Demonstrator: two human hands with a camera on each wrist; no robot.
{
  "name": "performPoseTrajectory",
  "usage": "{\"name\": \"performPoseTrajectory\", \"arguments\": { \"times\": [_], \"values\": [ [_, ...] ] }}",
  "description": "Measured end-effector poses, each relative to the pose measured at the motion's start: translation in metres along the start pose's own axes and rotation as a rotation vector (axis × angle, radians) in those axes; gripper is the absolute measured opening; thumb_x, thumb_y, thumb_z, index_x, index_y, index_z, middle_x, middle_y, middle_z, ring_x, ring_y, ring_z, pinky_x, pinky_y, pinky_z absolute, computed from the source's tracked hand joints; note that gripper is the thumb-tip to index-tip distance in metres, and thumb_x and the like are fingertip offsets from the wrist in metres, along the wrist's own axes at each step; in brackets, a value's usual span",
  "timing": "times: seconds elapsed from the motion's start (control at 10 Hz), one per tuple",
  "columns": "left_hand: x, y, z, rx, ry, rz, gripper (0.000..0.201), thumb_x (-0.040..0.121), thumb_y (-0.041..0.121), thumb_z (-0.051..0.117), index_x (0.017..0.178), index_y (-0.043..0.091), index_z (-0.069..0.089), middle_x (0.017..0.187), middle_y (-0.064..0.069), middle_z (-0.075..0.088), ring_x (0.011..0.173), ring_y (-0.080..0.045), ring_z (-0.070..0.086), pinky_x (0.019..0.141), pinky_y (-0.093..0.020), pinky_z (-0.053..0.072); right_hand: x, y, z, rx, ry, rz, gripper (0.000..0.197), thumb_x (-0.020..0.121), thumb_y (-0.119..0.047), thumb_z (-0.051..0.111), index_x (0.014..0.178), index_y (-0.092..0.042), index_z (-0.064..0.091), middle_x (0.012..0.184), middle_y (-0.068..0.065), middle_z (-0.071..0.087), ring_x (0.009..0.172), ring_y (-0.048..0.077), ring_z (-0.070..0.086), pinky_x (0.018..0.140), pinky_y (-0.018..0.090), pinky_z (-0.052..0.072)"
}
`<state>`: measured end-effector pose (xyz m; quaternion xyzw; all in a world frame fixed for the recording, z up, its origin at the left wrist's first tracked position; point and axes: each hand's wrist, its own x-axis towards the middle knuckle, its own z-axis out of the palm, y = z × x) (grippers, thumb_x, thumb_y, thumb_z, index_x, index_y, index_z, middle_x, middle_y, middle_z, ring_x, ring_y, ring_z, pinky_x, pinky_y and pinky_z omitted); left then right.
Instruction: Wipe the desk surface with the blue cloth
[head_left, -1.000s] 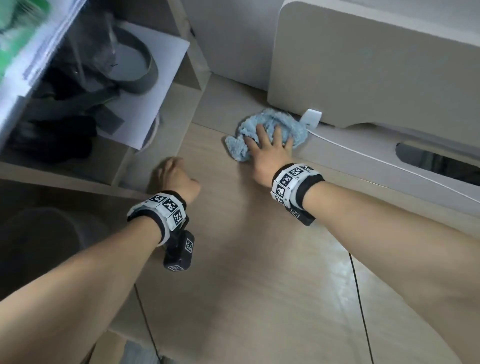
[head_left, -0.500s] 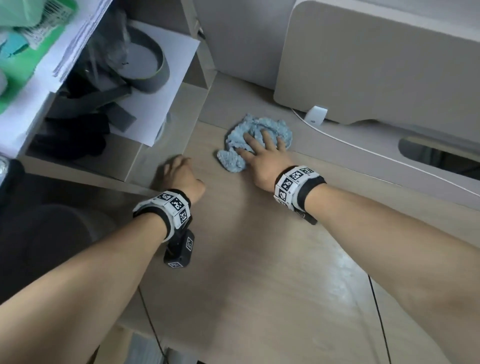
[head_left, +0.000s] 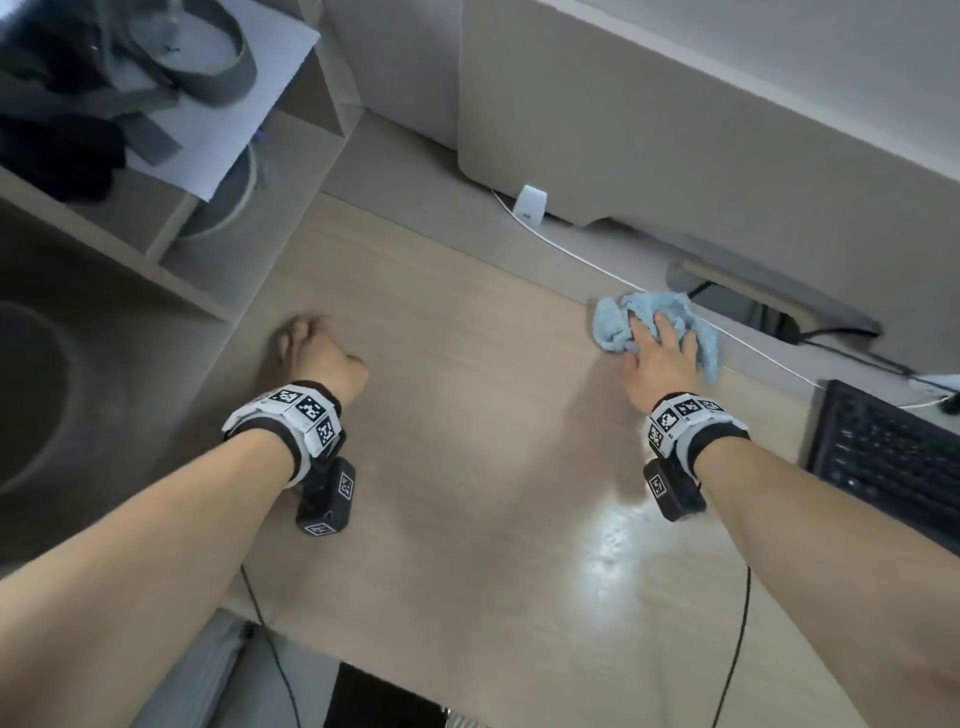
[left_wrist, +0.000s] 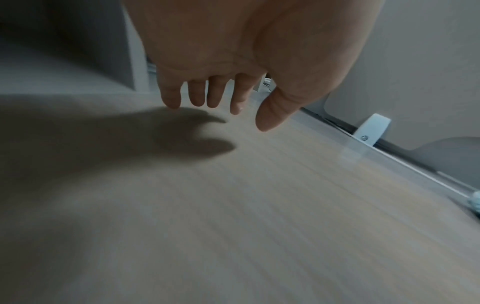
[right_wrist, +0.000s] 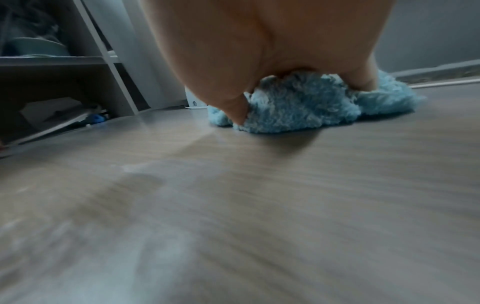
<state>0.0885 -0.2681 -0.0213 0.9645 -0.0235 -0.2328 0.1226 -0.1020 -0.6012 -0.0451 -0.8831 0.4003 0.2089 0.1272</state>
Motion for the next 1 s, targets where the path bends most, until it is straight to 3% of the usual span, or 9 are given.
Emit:
{"name": "performPoseTrajectory", "arguments": {
  "times": [0.1, 0.2, 0.3, 0.4, 0.5, 0.6, 0.8, 0.9, 1.0],
  "values": [
    [-0.033, -0.020, 0.006, -0.083, 0.025, -0.046, 0.058, 0.082, 0.011, 0.052, 0.139, 0.006, 0.044, 0.148, -0.019, 0.036, 0.139, -0.037, 0.028, 0.117, -0.037, 0.022, 0.002, -0.014, -0.006, -0.029, -0.029, 0.041, 0.062, 0.100, -0.027, 0.042, 0.155, -0.035, 0.015, 0.164, -0.001, 0.003, 0.148, 0.038, 0.004, 0.113, 0.060, 0.025],
    [-0.062, -0.050, 0.002, -0.111, 0.058, -0.115, 0.055, 0.082, 0.010, 0.052, 0.136, 0.004, 0.047, 0.144, -0.022, 0.042, 0.137, -0.037, 0.032, 0.115, -0.037, 0.025, 0.002, -0.056, -0.008, -0.082, -0.058, -0.038, 0.063, 0.100, -0.029, 0.043, 0.156, -0.032, 0.015, 0.165, 0.001, 0.002, 0.147, 0.042, 0.006, 0.113, 0.062, 0.024],
    [-0.084, -0.093, -0.010, -0.162, 0.067, -0.196, 0.046, 0.085, 0.010, 0.050, 0.131, 0.002, 0.050, 0.138, -0.022, 0.049, 0.131, -0.036, 0.041, 0.110, -0.038, 0.034, -0.007, -0.117, 0.002, -0.134, -0.036, -0.208, 0.063, 0.097, -0.024, 0.045, 0.154, -0.031, 0.018, 0.165, 0.004, 0.002, 0.145, 0.046, 0.008, 0.113, 0.063, 0.021],
    [-0.100, -0.141, -0.020, -0.128, 0.044, -0.259, 0.030, 0.088, 0.012, 0.048, 0.114, 0.006, 0.060, 0.120, -0.021, 0.062, 0.116, -0.039, 0.055, 0.100, -0.039, 0.044, -0.027, -0.187, 0.020, -0.157, -0.017, -0.389, 0.068, 0.089, -0.013, 0.050, 0.151, -0.029, 0.027, 0.163, 0.007, 0.009, 0.144, 0.047, 0.013, 0.111, 0.065, 0.021],
    [-0.112, -0.181, -0.026, -0.117, -0.008, -0.280, 0.018, 0.089, 0.016, 0.049, 0.096, 0.010, 0.065, 0.108, -0.021, 0.067, 0.106, -0.040, 0.061, 0.092, -0.038, 0.047, -0.053, -0.240, 0.036, -0.185, 0.016, -0.544, 0.065, 0.084, -0.013, 0.056, 0.145, -0.028, 0.037, 0.156, 0.009, 0.024, 0.139, 0.045, 0.023, 0.108, 0.060, 0.031],
    [-0.127, -0.209, -0.033, -0.164, -0.014, -0.286, 0.016, 0.087, 0.019, 0.048, 0.092, 0.014, 0.062, 0.104, -0.018, 0.068, 0.100, -0.040, 0.062, 0.088, -0.038, 0.049, -0.081, -0.275, 0.036, -0.163, 0.017, -0.624, 0.063, 0.084, -0.014, 0.057, 0.144, -0.028, 0.044, 0.150, 0.011, 0.035, 0.134, 0.041, 0.030, 0.105, 0.049, 0.037],
    [-0.155, -0.234, -0.058, -0.294, 0.015, -0.256, 0.018, 0.085, 0.020, 0.049, 0.095, 0.021, 0.064, 0.106, -0.014, 0.069, 0.098, -0.035, 0.063, 0.085, -0.034, 0.050, -0.168, -0.326, 0.033, -0.048, 0.034, -0.910, 0.057, 0.088, -0.018, 0.051, 0.144, -0.029, 0.043, 0.145, 0.009, 0.040, 0.126, 0.041, 0.037, 0.098, 0.054, 0.043],
    [-0.163, -0.242, -0.064, -0.317, 0.020, -0.244, 0.019, 0.085, 0.024, 0.048, 0.096, 0.024, 0.063, 0.105, -0.012, 0.068, 0.094, -0.035, 0.063, 0.084, -0.035, 0.052, -0.199, -0.340, 0.054, -0.140, -0.042, -0.998, 0.055, 0.095, -0.027, 0.052, 0.148, -0.032, 0.038, 0.150, 0.006, 0.035, 0.132, 0.039, 0.032, 0.101, 0.053, 0.038],
    [-0.174, -0.251, -0.069, -0.334, 0.035, -0.208, 0.023, 0.084, 0.025, 0.045, 0.097, 0.022, 0.064, 0.103, -0.012, 0.068, 0.093, -0.037, 0.063, 0.086, -0.041, 0.054, -0.213, -0.344, 0.080, -0.290, -0.170, -0.974, 0.055, 0.098, -0.042, 0.045, 0.151, -0.042, 0.028, 0.162, 0.001, 0.017, 0.144, 0.042, 0.015, 0.114, 0.058, 0.019]
  ]
}}
